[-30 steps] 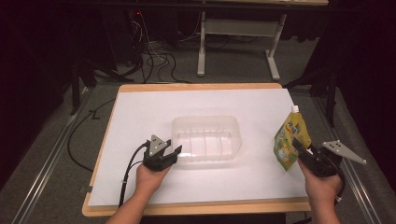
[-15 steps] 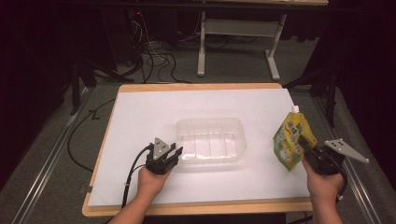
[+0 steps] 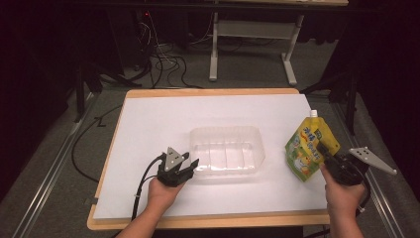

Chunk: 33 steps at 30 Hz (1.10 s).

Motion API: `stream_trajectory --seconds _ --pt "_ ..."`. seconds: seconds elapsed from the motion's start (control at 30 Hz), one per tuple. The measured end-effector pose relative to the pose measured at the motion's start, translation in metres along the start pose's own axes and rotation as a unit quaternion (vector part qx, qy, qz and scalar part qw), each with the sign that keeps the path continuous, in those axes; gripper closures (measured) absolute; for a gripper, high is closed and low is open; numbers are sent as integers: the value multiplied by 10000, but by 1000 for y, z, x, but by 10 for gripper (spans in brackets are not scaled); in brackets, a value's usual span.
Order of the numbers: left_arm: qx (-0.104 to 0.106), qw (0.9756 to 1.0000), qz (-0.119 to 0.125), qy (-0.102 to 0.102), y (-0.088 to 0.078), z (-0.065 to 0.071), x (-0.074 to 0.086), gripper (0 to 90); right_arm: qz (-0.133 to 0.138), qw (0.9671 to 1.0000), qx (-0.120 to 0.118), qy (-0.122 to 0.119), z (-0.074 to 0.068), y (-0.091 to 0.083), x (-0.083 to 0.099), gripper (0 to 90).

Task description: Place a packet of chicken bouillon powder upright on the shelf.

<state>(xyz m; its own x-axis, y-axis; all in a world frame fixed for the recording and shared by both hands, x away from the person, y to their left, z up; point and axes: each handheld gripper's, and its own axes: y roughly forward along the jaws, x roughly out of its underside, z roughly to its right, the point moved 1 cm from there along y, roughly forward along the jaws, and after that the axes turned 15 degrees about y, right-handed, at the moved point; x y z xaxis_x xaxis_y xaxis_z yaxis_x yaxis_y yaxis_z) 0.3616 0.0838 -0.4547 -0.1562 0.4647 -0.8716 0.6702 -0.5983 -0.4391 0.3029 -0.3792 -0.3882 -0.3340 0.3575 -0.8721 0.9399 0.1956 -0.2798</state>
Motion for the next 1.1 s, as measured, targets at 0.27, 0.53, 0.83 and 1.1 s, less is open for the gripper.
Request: stream_trajectory --seconds 0.27,0.53,0.83,1.1 --pt "70 9999 104 119 -16 1 1 515 109 9991 -357 185 -15 -7 -5 900" --pt "72 9999 105 26 -18 -4 3 642 322 9974 -627 133 -41 -12 -13 900" --pt "17 9999 61 131 -10 3 1 754 515 9931 -1042 182 -61 -17 -31 900" --pt "24 9999 39 150 -2 7 -2 752 564 9918 -1130 202 -78 -8 -38 900"
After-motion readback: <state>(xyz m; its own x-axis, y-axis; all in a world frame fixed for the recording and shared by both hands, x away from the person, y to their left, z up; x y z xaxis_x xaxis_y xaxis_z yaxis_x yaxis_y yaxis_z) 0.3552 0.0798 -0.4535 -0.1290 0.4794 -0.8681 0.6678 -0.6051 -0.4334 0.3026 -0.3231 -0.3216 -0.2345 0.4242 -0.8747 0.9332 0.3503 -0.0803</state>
